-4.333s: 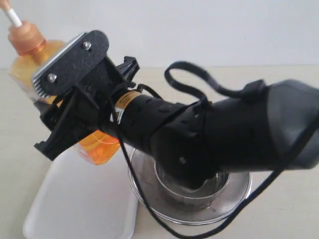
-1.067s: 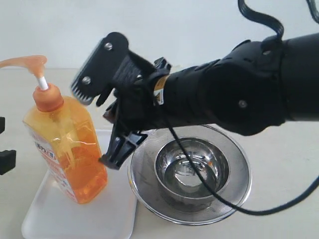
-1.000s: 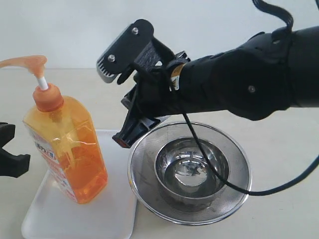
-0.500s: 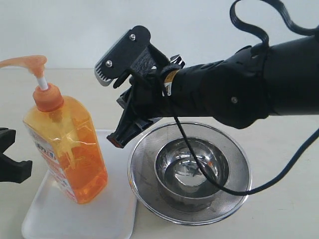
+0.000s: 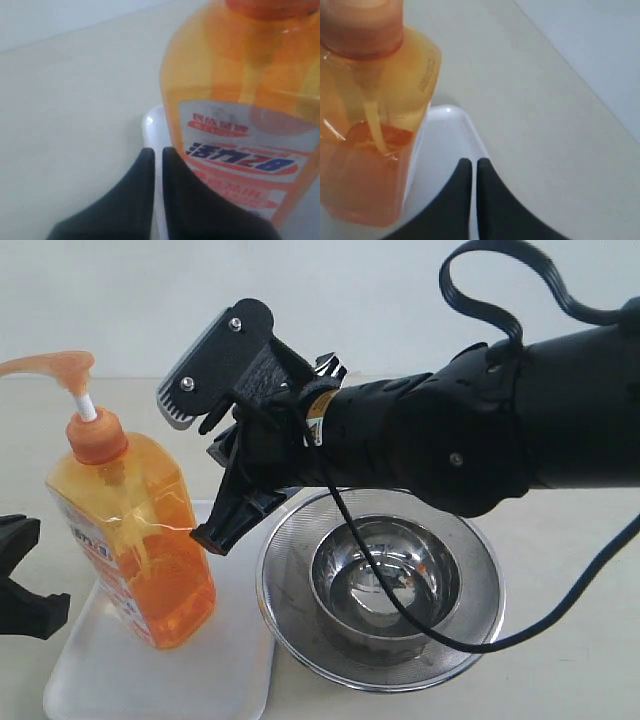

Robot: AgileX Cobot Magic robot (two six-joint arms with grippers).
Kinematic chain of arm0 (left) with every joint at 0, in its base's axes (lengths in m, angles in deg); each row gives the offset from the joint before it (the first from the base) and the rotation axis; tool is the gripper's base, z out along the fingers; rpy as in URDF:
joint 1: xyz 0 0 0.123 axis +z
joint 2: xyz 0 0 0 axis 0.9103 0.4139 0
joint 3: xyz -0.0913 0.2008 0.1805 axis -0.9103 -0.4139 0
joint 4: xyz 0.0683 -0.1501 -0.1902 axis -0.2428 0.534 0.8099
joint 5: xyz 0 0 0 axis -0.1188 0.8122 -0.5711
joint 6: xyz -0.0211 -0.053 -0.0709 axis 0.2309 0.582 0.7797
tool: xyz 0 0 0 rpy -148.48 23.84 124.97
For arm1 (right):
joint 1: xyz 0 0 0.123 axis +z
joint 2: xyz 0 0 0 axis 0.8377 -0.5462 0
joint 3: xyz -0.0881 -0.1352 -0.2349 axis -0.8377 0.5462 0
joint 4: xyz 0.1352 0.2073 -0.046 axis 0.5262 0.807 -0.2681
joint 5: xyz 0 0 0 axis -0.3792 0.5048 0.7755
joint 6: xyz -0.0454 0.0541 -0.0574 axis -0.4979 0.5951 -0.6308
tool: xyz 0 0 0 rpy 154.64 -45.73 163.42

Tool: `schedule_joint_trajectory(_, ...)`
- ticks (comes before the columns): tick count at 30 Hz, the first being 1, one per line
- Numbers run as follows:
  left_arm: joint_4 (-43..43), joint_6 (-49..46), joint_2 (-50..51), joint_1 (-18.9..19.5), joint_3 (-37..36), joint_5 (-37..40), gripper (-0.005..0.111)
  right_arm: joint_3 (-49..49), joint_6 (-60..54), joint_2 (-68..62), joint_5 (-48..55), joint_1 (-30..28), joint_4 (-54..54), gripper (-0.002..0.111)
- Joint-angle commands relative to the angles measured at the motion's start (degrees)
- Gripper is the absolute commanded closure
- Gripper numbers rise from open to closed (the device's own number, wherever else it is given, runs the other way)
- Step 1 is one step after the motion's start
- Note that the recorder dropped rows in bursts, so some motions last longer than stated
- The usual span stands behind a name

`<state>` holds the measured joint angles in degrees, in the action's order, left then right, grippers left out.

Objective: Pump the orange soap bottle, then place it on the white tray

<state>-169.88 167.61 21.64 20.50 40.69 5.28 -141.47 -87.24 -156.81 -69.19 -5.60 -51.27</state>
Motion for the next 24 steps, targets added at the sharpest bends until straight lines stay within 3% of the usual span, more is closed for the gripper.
schedule_joint_trajectory(1, -6.84, 6.11, 1.07, -0.20, -0.44, -1.27, 0.102, -0.16, -0.09, 0.23, -0.60, 0.06, -0.23, 0.108)
schedule_joint_trajectory(15, -6.88, 8.20, 7.54, -0.20, 1.18, -0.42, 0.102, -0.16, -1.03, 0.23, 0.62, 1.34, -0.23, 0.108)
schedule_joint_trajectory(24, -6.88, 8.20, 8.55, -0.20, 2.25, 0.38, 0.102, -0.16, -1.15, 0.23, 1.43, 5.29, -0.13, 0.108)
